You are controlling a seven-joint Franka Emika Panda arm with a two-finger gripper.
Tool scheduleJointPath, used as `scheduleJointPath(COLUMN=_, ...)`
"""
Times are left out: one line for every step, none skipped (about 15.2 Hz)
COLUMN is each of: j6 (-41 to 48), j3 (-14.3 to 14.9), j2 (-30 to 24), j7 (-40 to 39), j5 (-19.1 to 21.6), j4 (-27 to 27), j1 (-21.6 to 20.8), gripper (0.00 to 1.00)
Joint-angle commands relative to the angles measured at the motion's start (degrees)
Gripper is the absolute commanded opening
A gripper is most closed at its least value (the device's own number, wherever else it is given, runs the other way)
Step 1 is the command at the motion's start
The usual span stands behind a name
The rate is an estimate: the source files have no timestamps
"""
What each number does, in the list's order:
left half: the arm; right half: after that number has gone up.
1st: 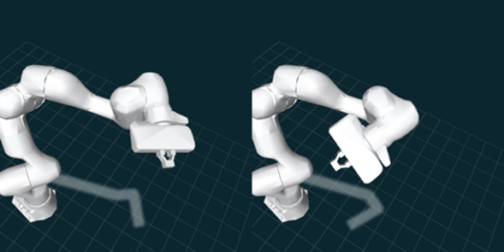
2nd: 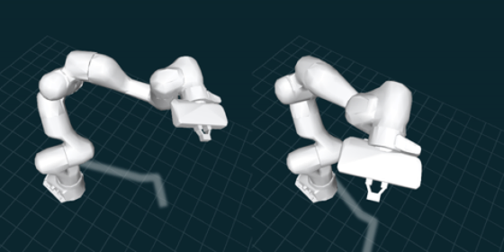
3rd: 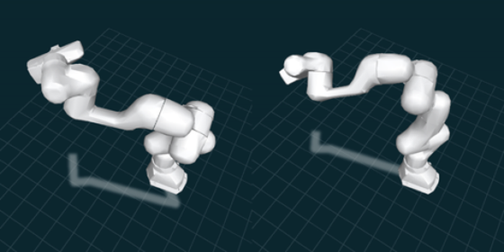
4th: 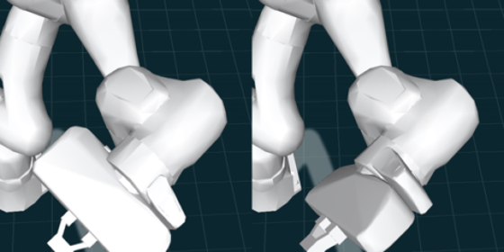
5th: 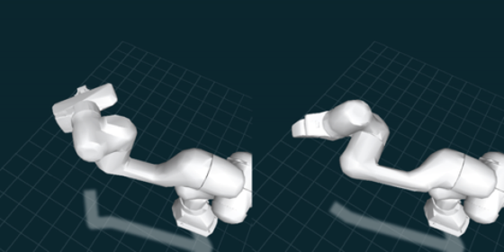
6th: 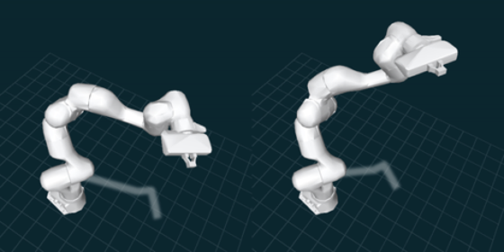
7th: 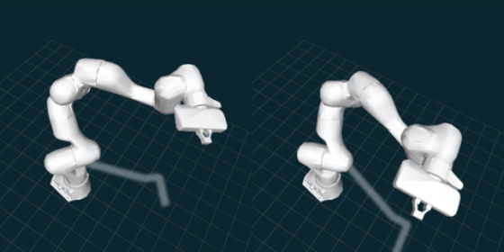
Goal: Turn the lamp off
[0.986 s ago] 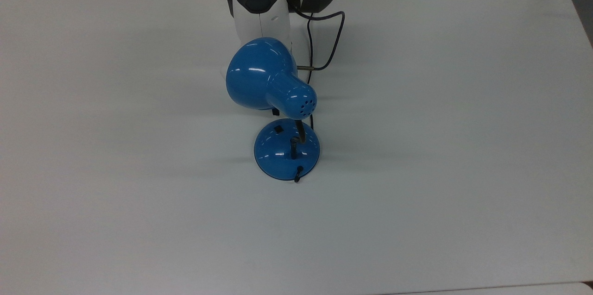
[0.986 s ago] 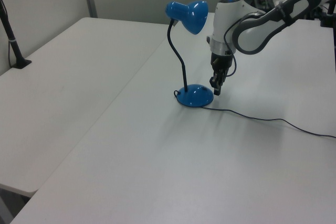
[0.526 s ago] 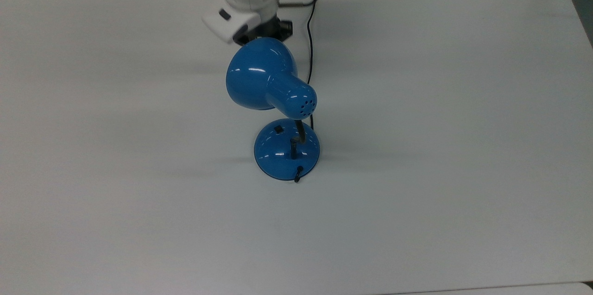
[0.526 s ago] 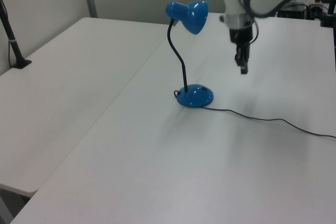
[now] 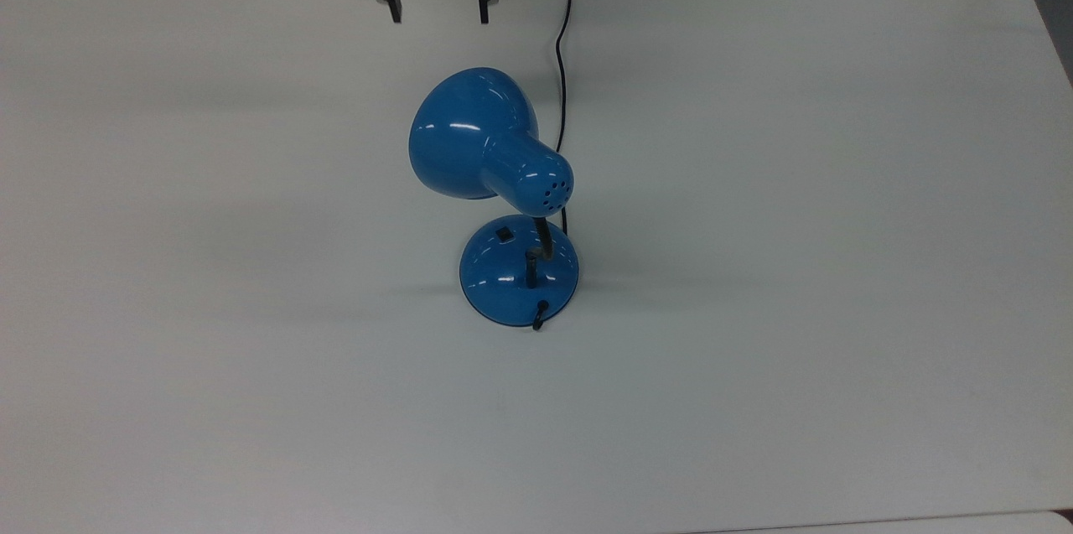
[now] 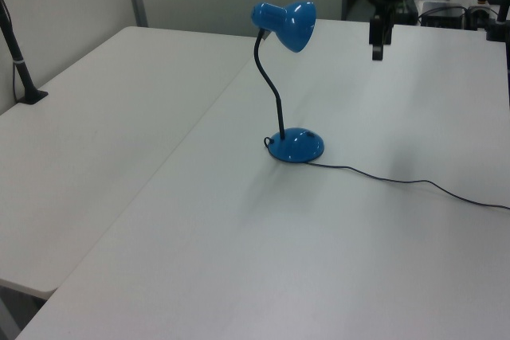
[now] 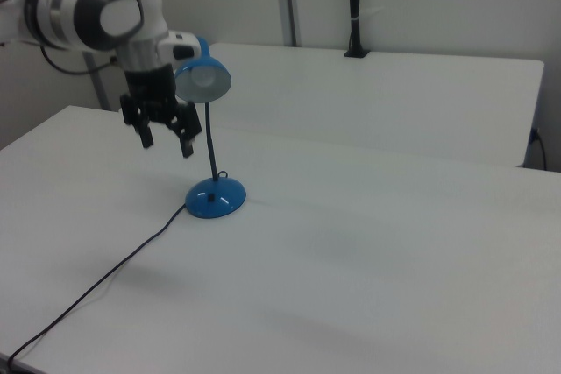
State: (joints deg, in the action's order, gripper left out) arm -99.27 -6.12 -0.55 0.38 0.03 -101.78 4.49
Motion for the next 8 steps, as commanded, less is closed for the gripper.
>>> scheduleJointPath(j6=1.9, j3=0.76, j2=-0.42, j7=-0.37, j5=0.15, j4=4.48, j1=1.13, gripper=1.0)
scheduleJointPath(j6=1.37, j3=1.89, j2=-0.33, j7=-0.64, j5=0.41, j4=5.62, j1=1.49, gripper=1.0)
scheduleJointPath(j6=1.1, j3=3.12, j2=-0.16, j7=-0.73, j5=0.93, j4=6.5, j1=1.49, gripper=1.0)
scheduleJointPath(j6=0.84, j3=3.57, j2=-0.24, j7=-0.9, j5=1.37, j4=6.68, j1=1.49, gripper=1.0)
scheduleJointPath(j6=0.84, j3=3.57, j2=-0.33, j7=-1.25, j5=1.38, j4=6.69, j1=1.58, gripper=1.0)
scheduleJointPath(j6=0.75, j3=3.58, j2=-0.16, j7=-1.26, j5=1.38, j4=6.77, j1=1.49, gripper=1.0)
scheduleJointPath(j6=0.75, j3=3.4, j2=-0.24, j7=-1.08, j5=1.2, j4=6.77, j1=1.49, gripper=1.0)
scheduleJointPath(j6=0.84, j3=3.31, j2=-0.24, j7=-1.08, j5=1.12, j4=6.69, j1=1.49, gripper=1.0)
